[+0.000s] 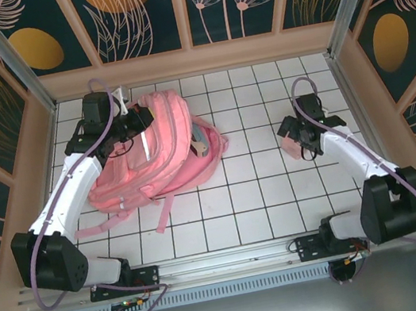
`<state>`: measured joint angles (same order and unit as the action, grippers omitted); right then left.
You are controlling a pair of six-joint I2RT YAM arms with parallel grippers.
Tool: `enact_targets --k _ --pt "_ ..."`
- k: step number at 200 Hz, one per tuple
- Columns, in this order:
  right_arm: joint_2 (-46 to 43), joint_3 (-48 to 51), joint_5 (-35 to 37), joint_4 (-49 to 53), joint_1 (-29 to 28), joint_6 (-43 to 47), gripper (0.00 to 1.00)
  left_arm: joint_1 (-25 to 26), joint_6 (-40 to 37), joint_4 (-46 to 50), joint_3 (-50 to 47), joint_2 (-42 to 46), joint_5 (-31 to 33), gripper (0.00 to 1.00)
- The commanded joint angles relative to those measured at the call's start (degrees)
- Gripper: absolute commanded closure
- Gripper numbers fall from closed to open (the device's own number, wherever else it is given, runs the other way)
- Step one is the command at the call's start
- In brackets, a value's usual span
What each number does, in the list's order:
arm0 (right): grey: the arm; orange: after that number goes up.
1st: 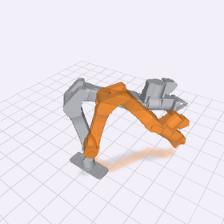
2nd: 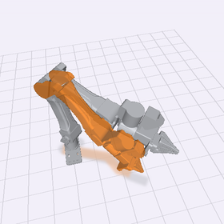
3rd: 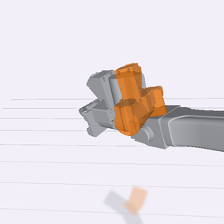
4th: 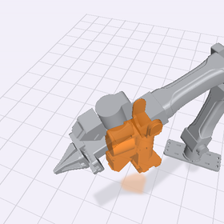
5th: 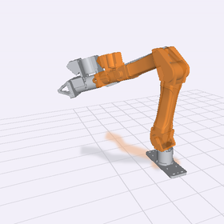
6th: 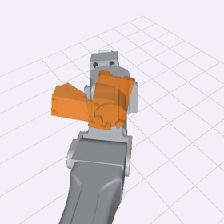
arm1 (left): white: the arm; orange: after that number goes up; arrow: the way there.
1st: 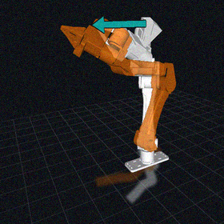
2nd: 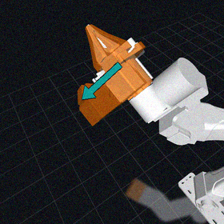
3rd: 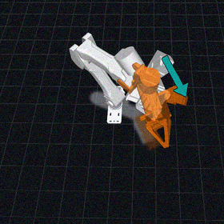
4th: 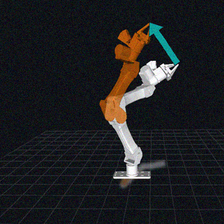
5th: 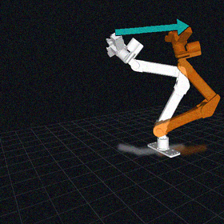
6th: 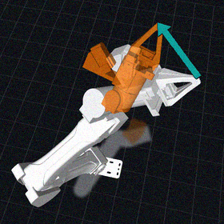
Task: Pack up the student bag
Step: Pick up the loose stationery from the middle-right of the table.
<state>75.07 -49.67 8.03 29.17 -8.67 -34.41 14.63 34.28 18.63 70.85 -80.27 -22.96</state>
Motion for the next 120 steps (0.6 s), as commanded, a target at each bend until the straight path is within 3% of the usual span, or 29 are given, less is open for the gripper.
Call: enact_targets --k 1,43,120 --pt "2.89 -1.14 -2.93 -2.38 0.06 6.0 0.01 0.4 -0.48 -7.02 3.01 0.58 -2.49 1.0" --pt "7.45 -4.05 0.92 -1.48 0.29 10.48 0.01 0.35 -0.18 -7.0 2.37 0.88 -2.32 1.0" --pt "14.3 -8.08 -1.48 -0.52 -0.22 15.58 0.01 0.33 -0.53 -6.46 2.54 0.64 -2.11 1.0"
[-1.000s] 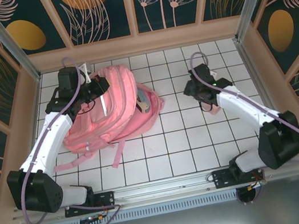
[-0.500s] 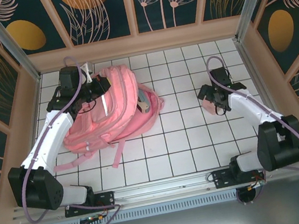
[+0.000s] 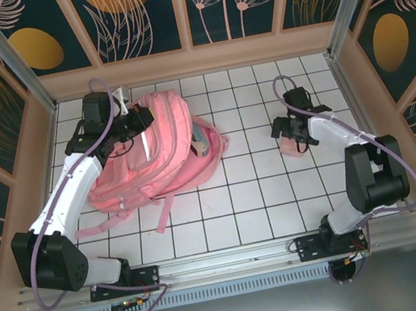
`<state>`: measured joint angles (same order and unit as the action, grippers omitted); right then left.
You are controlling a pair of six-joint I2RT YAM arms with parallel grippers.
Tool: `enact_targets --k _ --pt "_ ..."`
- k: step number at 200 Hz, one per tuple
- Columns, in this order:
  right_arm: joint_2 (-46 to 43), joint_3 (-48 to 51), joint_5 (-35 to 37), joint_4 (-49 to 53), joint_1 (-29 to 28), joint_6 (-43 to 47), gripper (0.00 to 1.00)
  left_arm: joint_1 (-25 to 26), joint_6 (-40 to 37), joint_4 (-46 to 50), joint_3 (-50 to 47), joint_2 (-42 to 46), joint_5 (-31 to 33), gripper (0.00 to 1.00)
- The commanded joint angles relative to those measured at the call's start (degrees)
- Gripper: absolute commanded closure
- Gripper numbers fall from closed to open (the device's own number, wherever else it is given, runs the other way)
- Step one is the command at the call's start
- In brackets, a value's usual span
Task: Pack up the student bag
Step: Pick up the loose stationery from the middle-right of the table.
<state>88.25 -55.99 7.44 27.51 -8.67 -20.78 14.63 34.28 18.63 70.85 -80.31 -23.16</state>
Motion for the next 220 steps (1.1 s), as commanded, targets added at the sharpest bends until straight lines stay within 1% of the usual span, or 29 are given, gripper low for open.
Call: enact_targets --k 1,45,69,88,117,127,152,169,194,220 --pt "1.08 -1.72 -0.96 1.23 -0.26 1.86 0.01 0.36 -0.53 -6.48 2.54 0.68 -1.9 1.0" --pt "-1.87 1.31 -3.49 2.45 -4.15 -5.34 0.01 0.4 -0.23 -7.07 2.01 0.58 -1.72 1.0" --pt "-1.38 2.29 -0.48 2.64 -6.45 -8.5 0.01 0.39 -0.09 -7.43 2.31 0.04 -1.97 1.0" --pt "0.99 1.35 1.94 4.03 -6.75 -10.44 0.01 0.35 0.09 -7.47 2.83 -0.43 -2.28 1.0" --pt "2.94 0.86 3.15 4.45 -7.06 -12.24 0.01 0.39 0.0 -7.04 3.24 -0.26 -2.33 1.0" --pt "3.13 0.95 3.28 4.23 -7.17 -12.6 0.02 0.25 -0.16 -6.78 3.15 -0.02 -2.18 1.0" --pt "2.73 0.64 3.22 4.27 -7.89 -12.95 0.09 0.28 -0.27 -6.3 3.06 0.63 -1.8 1.0" --pt "1.79 -0.11 3.55 4.62 -9.26 -12.8 0.21 0.22 -0.19 -6.29 3.25 0.94 -1.63 1.0" --pt "-0.07 -2.0 4.89 6.34 -11.89 -13.8 0.2 0.3 0.64 -7.08 3.64 1.21 -1.97 1.0" --pt "-2.78 -5.03 3.16 6.4 -16.3 -13.85 0.22 0.05 2.57 -9.3 3.17 1.82 -2.45 1.0"
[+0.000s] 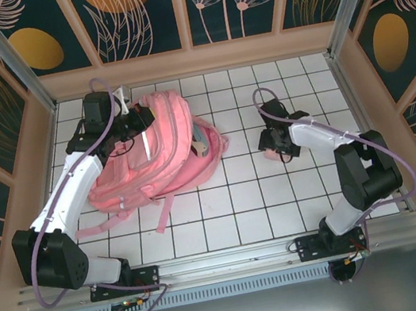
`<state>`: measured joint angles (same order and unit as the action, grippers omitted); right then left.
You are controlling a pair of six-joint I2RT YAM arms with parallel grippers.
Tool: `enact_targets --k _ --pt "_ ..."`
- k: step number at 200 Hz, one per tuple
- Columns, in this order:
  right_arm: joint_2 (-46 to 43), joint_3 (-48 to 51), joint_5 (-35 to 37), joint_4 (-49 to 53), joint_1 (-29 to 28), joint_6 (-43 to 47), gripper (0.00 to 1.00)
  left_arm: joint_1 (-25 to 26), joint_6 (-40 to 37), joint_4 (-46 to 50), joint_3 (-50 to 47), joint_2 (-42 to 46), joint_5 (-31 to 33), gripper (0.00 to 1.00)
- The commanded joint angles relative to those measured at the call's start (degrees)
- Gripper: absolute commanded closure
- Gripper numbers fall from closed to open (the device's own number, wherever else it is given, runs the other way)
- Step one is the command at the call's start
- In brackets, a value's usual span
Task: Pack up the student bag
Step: Pick up the loose stationery from the middle-right of the table, then place the loose stationery in the student bag.
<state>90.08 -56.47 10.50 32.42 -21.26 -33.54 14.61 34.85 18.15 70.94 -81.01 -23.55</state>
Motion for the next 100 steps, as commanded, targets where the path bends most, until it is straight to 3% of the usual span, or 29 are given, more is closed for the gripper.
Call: enact_targets --k 1,53,100 --pt "-4.68 -4.71 0.03 1.49 -3.93 -1.09 0.22 0.02 2.03 -8.92 3.07 2.52 -2.08 1.0" --pt "-4.94 -11.99 -6.66 -4.1 -13.47 -2.35 0.25 -0.88 6.51 -13.71 1.37 4.43 -3.35 1.0" --pt "5.53 -21.18 -14.44 -10.57 -21.9 -4.45 0.26 -0.98 7.95 -14.93 -0.21 5.86 -2.41 1.0"
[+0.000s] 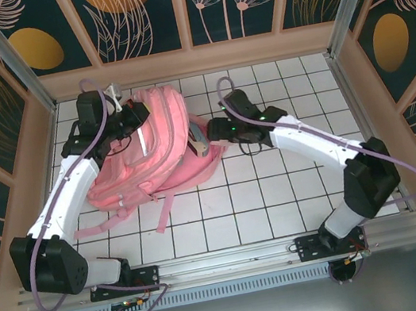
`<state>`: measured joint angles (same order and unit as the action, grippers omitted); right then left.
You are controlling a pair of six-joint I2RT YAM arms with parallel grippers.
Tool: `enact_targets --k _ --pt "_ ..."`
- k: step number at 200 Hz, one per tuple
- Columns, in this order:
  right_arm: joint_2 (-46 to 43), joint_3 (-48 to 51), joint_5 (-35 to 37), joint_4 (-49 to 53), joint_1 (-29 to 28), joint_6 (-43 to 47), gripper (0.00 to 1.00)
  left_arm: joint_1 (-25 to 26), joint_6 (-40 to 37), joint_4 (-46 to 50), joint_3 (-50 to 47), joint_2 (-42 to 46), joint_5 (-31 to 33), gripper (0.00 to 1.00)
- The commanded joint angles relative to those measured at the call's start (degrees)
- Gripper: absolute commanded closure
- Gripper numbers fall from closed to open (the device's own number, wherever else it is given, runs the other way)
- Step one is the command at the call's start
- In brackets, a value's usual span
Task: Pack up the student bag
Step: Place the loose stationery in the student bag.
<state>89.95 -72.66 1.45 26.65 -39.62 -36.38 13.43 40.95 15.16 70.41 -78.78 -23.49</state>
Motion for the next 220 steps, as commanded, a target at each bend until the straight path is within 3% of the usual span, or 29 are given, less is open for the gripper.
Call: enact_targets --k 1,57,98,113,145,220 --pt "5.93 -5.23 -5.49 -4.79 -3.71 -1.64 0.26 0.2 1.85 -11.92 0.28 3.68 -2.46 1.0" --pt "18.13 -12.1 -12.71 -6.44 -10.44 -1.32 0.26 0.11 3.26 -13.44 -2.06 5.07 -2.25 1.0" --pt "25.87 -16.61 -11.61 -3.37 -12.59 -0.46 0.25 0.14 4.4 -14.54 -3.35 5.39 -3.18 1.0" --pt "27.55 -19.18 -9.77 -0.55 -12.94 -0.1 0.21 0.17 4.1 -13.99 -3.2 5.56 -3.12 1.0" --pt "24.25 -18.34 -6.09 0.21 -12.95 0.3 0.02 0.13 2.96 -12.66 -3.13 6.01 -2.87 1.0" --pt "12.35 -11.03 -3.18 3.01 -9.93 1.71 0.01 0.12 2.03 -12.04 -3.8 5.49 -2.6 1.0"
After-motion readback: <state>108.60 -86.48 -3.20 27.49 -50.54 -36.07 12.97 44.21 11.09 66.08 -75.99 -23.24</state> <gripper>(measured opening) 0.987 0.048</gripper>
